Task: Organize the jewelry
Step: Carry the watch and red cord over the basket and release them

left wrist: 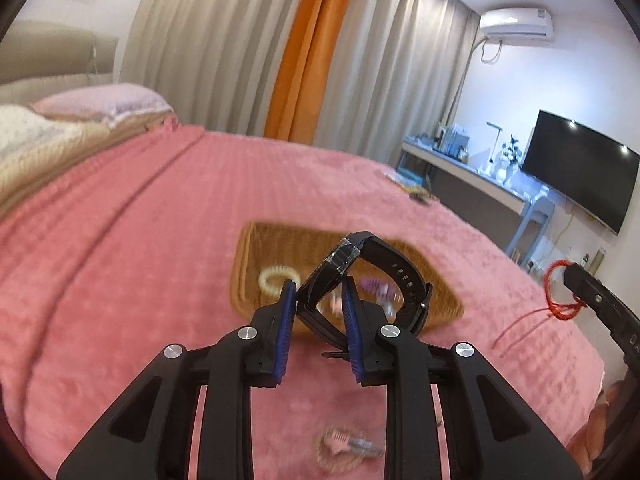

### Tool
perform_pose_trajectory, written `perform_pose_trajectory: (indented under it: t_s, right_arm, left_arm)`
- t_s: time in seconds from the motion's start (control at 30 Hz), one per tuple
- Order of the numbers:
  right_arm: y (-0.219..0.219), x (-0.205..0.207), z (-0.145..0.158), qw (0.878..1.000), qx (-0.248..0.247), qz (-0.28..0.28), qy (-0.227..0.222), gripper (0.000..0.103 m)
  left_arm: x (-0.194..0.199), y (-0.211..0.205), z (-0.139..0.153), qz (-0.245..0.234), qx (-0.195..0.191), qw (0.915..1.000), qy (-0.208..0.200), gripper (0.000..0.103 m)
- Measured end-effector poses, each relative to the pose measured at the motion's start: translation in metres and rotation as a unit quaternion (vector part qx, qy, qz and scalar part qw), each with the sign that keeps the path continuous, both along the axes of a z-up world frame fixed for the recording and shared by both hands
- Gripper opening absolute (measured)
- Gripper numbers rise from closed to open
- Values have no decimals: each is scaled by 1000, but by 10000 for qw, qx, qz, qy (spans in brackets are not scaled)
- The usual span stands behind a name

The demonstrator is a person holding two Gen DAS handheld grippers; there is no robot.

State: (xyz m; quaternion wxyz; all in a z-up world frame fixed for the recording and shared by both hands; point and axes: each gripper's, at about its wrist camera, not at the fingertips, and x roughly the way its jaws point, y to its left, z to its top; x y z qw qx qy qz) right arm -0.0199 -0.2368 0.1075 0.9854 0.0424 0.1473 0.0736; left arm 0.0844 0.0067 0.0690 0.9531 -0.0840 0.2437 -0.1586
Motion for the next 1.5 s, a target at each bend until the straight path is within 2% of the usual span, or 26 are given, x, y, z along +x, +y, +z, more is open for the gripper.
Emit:
perform_pose_trajectory:
  t_s: [0.17, 0.3, 0.47, 0.53, 0.67, 0.77, 0.9, 1.07, 1.13, 1.2, 1.27, 1.37, 1.5]
  right_arm:
    - [8, 37, 22, 9994, -225, -31, -248, 4]
    - [11, 78, 15, 9999, -142, 21, -66, 4]
    - [12, 128, -7, 9993, -67, -69, 360, 4]
    - [10, 154, -22, 9976, 69, -10, 688, 4]
    - [5, 196, -55, 9897, 333, 159, 1382, 4]
    - [3, 210, -81, 9829, 543, 335, 1725, 4]
    - [9, 215, -94, 9801, 421, 335, 1911, 4]
    - [10, 216, -98, 9791, 412, 322, 1966, 5]
    - [7, 216, -98, 9781, 507, 332, 1993, 9]
    - [4, 215, -98, 9780, 590, 313, 1977, 27]
    - [0, 212, -95, 9800, 617, 241, 1877, 34]
    - [-6, 202, -88, 9823, 649, 186, 1747, 36]
    - [-6, 168, -66, 9870, 587, 174, 1485, 36]
  left_arm:
    - [17, -8, 30, 115, -127, 9996, -237, 22]
    - [39, -17, 30, 142, -184, 9993, -294, 22]
    - [78, -30, 3, 240, -16, 9997, -105, 22]
    - [95, -33, -13, 268, 54, 9996, 79, 22]
    - [119, -30, -43, 316, 153, 9982, 477, 22]
    - [130, -26, -63, 266, 185, 9968, 724, 22]
    - [138, -24, -80, 235, 380, 9951, 880, 22]
    - [136, -22, -78, 172, 334, 9960, 812, 25]
    - [133, -22, -76, 140, 307, 9965, 762, 30]
    - [129, -23, -70, 137, 304, 9977, 592, 34]
    - [120, -22, -61, 73, 248, 9988, 413, 34]
    - [106, -19, -51, 35, 109, 9995, 284, 36]
    - [78, -13, -31, -70, -102, 9998, 131, 38]
